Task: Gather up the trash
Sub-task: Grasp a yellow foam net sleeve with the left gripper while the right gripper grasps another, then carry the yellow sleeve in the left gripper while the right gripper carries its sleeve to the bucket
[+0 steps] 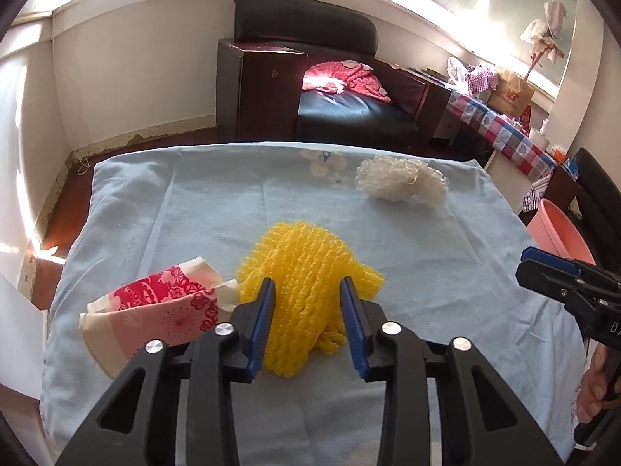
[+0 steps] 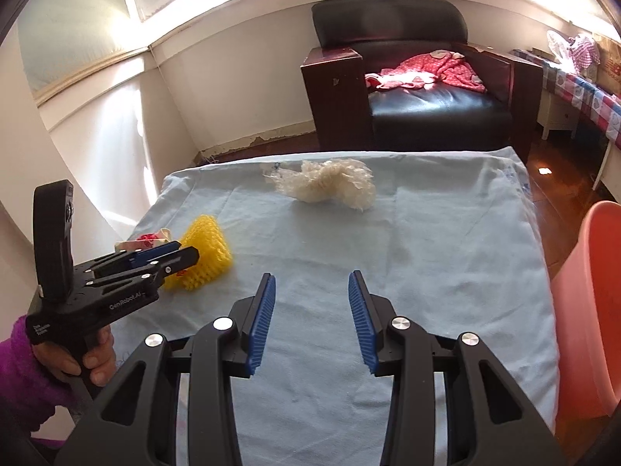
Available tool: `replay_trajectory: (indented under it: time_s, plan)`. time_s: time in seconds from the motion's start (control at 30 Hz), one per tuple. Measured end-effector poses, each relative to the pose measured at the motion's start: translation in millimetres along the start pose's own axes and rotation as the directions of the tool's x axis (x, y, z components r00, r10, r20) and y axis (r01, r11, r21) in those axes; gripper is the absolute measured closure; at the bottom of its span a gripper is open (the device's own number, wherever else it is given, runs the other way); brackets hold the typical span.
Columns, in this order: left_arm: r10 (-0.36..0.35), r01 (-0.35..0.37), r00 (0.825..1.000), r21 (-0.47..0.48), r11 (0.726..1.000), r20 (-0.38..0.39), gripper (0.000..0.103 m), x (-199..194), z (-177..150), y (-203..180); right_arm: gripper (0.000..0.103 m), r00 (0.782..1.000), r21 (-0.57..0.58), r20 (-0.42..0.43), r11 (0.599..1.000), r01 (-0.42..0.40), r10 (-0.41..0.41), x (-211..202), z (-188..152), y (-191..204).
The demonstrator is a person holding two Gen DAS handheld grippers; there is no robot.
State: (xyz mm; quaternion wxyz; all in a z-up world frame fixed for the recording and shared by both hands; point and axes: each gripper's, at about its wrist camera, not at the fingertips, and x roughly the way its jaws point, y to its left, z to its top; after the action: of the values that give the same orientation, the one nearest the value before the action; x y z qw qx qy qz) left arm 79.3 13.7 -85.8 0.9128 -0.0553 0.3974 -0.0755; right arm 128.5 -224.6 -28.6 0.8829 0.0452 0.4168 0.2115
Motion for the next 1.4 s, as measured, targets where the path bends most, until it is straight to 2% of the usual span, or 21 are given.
replay_trajectory:
  time_s: [0.07,0.1,0.3,0.53,0.7,0.73,0.77,0.8,0.87,1.17,1.4]
  plan:
    - [-0.010,0.010,1.000,-0.018,1.000,-0.004,0.090,-2.0,1.0,7.7,0.063,0.999,-0.031,-0.013,0.999,-0.038,0.037,9.6,5.1,12.0]
    - [-0.023,0.022,1.000,-0.035,0.999,-0.006,0.093,-4.2,1.3,11.7,0.063,0.998,-0.046,-0.021,0.998,-0.053,0.052,13.9,6.8,18.1]
    - [-0.031,0.034,0.999,-0.105,0.994,0.030,0.094,-20.6,-2.8,26.3,0.063,0.987,-0.122,-0.091,0.983,-0.140,0.130,49.3,17.3,55.9]
    - [-0.025,0.028,0.999,-0.154,0.988,0.021,0.094,-23.8,-10.8,37.6,0.063,0.978,-0.162,-0.180,0.977,-0.138,0.108,96.0,24.2,79.0]
    - [-0.033,0.036,0.999,-0.160,0.987,0.023,0.094,-25.1,-14.0,37.4,0.063,0.980,-0.181,-0.179,0.976,-0.123,0.091,106.2,24.0,86.4]
    - [-0.034,0.037,0.999,-0.161,0.986,0.021,0.094,-25.3,-14.8,37.6,0.065,0.979,-0.177,-0.179,0.976,-0.128,0.096,105.7,23.6,85.8]
    - [-0.036,0.039,0.999,-0.163,0.986,0.020,0.094,-25.2,-15.1,37.7,0.082,0.977,-0.171,-0.183,0.975,-0.140,0.108,105.2,23.2,84.5]
    - [-0.038,0.040,0.999,-0.165,0.985,0.019,0.094,-25.3,-15.5,38.0,0.088,0.975,-0.164,-0.186,0.975,-0.149,0.118,104.0,22.8,83.6]
    - [-0.041,0.044,0.999,-0.168,0.985,0.021,0.094,-26.0,-15.4,38.3,0.092,0.979,-0.161,-0.175,0.978,-0.133,0.105,98.7,21.5,80.5]
    - [-0.060,0.068,0.997,-0.163,0.984,0.055,0.094,-43.0,-11.8,28.8,0.093,0.997,-0.103,-0.037,0.993,-0.065,0.061,37.1,20.9,52.7]
    - [-0.084,0.096,0.992,-0.132,0.987,0.093,0.094,-58.5,-2.7,5.8,0.093,0.998,-0.075,0.068,0.997,0.009,-0.004,-14.9,18.8,34.1]
